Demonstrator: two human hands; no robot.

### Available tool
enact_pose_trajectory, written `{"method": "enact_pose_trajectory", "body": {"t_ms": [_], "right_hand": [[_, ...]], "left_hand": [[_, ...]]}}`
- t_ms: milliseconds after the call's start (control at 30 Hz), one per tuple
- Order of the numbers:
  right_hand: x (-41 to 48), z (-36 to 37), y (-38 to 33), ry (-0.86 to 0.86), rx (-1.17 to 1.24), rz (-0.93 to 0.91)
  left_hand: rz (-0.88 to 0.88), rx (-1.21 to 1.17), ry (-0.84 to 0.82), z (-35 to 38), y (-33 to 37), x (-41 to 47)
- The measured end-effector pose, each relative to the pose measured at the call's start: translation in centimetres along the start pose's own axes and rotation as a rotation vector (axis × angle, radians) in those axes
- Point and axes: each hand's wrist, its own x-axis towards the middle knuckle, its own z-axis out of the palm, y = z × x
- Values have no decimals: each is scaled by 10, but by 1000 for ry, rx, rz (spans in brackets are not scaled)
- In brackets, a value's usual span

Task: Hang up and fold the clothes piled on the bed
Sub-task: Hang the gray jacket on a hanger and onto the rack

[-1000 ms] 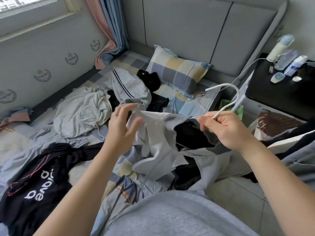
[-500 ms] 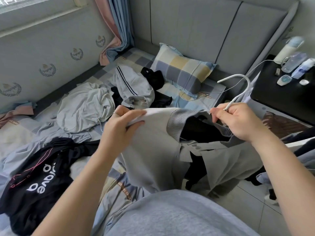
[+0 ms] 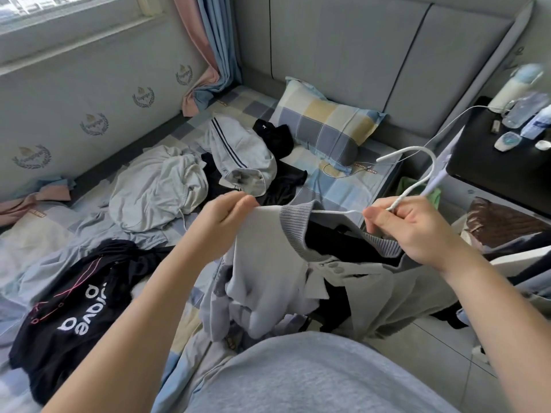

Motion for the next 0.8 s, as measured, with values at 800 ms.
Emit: {"method": "enact_pose_trajectory", "body": {"t_ms": [800], "right_hand": [[0, 10, -8, -100, -165, 29]], "left_hand": [[-19, -363, 257, 12, 23, -14]]}}
